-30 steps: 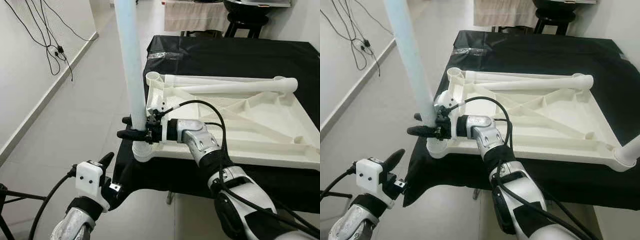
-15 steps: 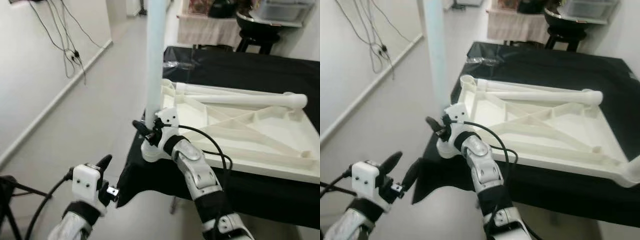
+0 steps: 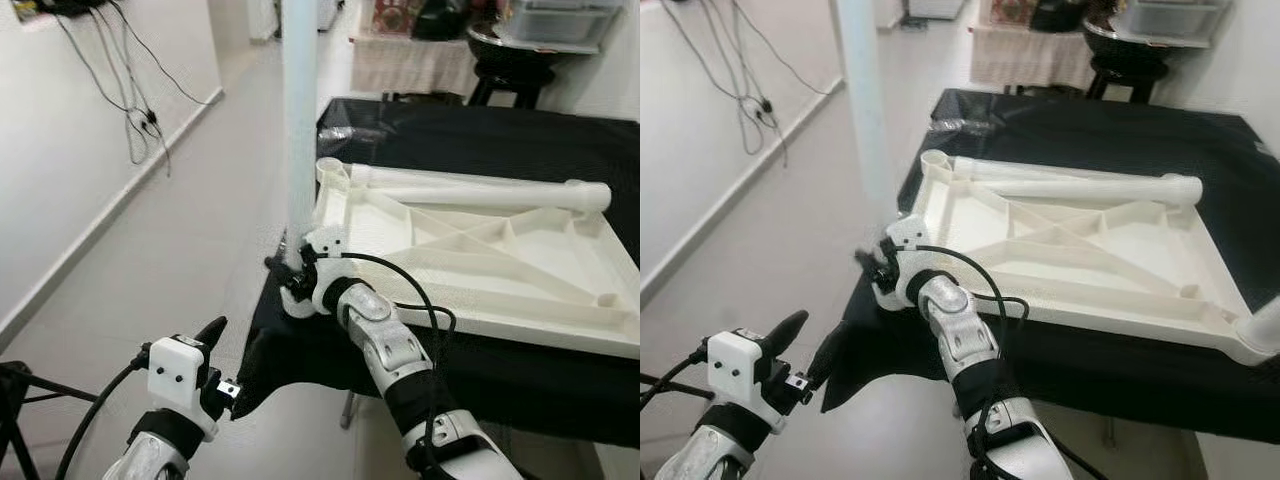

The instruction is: Building children table

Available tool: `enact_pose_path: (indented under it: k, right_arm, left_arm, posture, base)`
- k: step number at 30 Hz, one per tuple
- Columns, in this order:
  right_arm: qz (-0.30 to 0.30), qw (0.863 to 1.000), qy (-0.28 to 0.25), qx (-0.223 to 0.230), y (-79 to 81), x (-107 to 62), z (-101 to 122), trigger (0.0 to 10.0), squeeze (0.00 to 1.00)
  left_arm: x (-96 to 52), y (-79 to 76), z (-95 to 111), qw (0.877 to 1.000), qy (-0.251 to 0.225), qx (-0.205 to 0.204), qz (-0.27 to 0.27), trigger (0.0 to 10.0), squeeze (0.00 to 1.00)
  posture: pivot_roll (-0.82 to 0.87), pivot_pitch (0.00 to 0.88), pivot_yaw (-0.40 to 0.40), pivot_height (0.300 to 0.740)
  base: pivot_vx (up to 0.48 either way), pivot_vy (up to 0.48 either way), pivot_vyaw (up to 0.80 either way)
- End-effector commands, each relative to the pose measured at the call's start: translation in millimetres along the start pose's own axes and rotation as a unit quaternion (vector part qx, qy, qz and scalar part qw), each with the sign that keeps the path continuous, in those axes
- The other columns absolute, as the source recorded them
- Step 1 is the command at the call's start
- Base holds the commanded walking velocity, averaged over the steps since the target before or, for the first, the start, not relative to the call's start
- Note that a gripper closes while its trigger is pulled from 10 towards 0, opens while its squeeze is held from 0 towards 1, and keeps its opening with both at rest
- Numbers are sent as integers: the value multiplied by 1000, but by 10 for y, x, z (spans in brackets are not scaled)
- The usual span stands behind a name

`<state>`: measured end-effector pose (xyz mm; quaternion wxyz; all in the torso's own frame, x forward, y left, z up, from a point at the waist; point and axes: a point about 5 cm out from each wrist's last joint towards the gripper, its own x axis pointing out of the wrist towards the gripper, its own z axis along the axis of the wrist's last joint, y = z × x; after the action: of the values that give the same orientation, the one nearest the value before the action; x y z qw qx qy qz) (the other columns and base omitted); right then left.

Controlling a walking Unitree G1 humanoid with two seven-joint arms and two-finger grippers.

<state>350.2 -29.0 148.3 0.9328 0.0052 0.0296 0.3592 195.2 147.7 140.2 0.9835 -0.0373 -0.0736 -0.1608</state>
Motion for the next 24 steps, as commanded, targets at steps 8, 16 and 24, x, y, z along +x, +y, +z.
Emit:
enact_pose_path:
  k: [8, 16, 24]
  right_arm:
    - [302, 952, -15, -51, 113, 90, 370, 10000, 0]
    - [361, 932, 21, -19, 35, 61, 337, 0, 0]
    - [343, 939, 10, -12, -115, -13, 301, 0, 0]
  left_arm:
    - [4, 35, -59, 1000, 12, -1, 2, 10000, 0]
    - [3, 40, -81, 1000, 14, -1, 1, 10000, 0]
    - [-7, 24, -84, 1000, 14, -2, 1, 10000, 0]
  posture:
    - [69, 101, -22, 740]
    - [71, 99, -21, 740]
    - [58, 108, -11, 740]
  base:
    - [0, 0, 0]
    - [0, 0, 0]
    - [0, 0, 0]
